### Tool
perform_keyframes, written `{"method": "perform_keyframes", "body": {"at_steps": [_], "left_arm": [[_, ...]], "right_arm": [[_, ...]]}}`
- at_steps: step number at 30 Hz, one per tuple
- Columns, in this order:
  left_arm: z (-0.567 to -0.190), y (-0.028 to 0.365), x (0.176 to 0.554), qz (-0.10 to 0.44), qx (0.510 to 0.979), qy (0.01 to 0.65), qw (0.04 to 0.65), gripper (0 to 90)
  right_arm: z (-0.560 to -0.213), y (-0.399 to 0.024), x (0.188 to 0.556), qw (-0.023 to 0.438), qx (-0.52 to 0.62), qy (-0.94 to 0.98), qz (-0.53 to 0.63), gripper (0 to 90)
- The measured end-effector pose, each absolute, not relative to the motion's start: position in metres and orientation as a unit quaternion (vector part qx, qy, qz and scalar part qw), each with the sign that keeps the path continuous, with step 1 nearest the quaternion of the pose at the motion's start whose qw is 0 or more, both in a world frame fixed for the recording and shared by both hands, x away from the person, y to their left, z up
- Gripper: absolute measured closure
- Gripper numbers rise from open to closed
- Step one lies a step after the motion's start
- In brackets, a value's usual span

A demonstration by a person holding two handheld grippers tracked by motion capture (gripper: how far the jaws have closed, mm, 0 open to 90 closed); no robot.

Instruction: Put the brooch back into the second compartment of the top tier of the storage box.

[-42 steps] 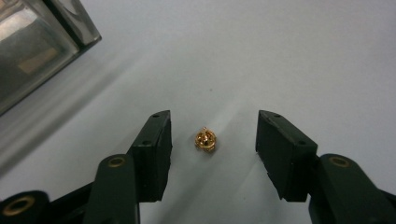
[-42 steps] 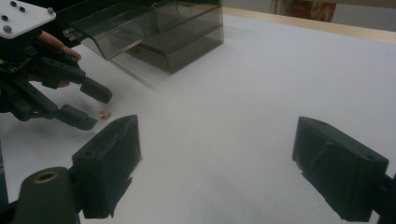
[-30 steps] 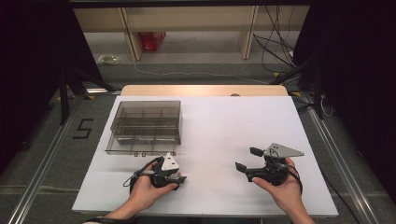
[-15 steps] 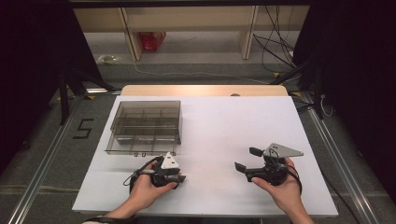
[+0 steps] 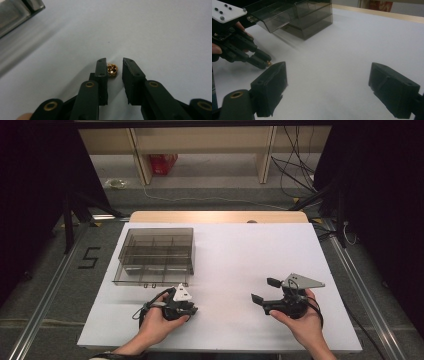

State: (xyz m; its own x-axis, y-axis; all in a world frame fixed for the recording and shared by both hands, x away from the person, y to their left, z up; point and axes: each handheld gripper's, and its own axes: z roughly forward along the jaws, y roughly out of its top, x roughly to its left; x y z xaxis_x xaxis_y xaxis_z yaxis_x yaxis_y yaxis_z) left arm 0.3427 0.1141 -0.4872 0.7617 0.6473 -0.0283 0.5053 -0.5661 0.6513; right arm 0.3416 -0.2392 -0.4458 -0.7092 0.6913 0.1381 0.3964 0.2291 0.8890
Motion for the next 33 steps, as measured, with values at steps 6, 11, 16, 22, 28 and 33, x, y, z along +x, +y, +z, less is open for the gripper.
{"method": "perform_keyframes", "body": {"at_steps": [6,11,16,22,28,33], "left_arm": [[-0.4870,0.1138,0.3413,0.108,0.879,0.327,0.329,79.2],[-0.4874,0.1145,0.3409,0.106,0.877,0.329,0.333,79.4],[-0.4874,0.1145,0.3403,0.108,0.878,0.328,0.333,79.5],[-0.4874,0.1147,0.3397,0.110,0.877,0.327,0.333,79.5],[-0.4872,0.1149,0.3392,0.112,0.878,0.323,0.334,79.7],[-0.4867,0.1155,0.3389,0.114,0.880,0.321,0.332,79.7]], "right_arm": [[-0.4456,-0.2398,0.3415,0.145,0.353,0.770,0.511,16.0],[-0.4456,-0.2398,0.3415,0.146,0.352,0.771,0.511,16.0],[-0.4454,-0.2399,0.3414,0.146,0.352,0.771,0.511,16.0],[-0.4452,-0.2400,0.3413,0.147,0.352,0.771,0.511,16.0],[-0.4450,-0.2402,0.3411,0.147,0.353,0.770,0.511,16.0],[-0.4450,-0.2404,0.3411,0.147,0.352,0.770,0.512,16.0]]}}
